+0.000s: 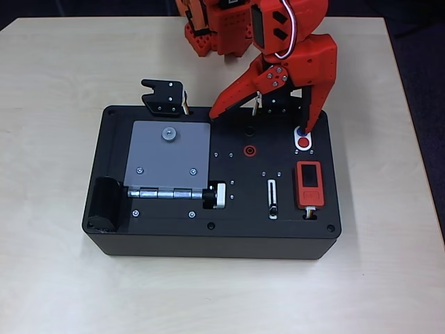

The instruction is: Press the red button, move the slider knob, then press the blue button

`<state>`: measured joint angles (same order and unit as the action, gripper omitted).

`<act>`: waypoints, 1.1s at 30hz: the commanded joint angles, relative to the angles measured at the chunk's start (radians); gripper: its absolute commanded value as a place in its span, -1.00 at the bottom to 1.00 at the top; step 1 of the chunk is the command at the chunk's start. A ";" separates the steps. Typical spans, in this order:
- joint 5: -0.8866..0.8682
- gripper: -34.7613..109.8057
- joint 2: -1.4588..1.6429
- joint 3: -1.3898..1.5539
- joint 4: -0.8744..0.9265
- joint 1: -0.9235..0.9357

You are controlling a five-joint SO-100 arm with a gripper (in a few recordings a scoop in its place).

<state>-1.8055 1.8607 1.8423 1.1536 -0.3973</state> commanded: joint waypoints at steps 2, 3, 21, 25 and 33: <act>-0.018 0.40 0.035 0.017 -0.002 -0.020; -0.021 0.40 0.037 0.020 -0.005 -0.021; 0.026 0.37 0.060 -0.009 -0.006 -0.009; 0.098 0.33 0.055 -0.112 0.035 0.026; 0.186 0.06 0.120 -0.202 0.064 0.095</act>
<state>-1.6245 1.9083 1.6720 1.2011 -0.3099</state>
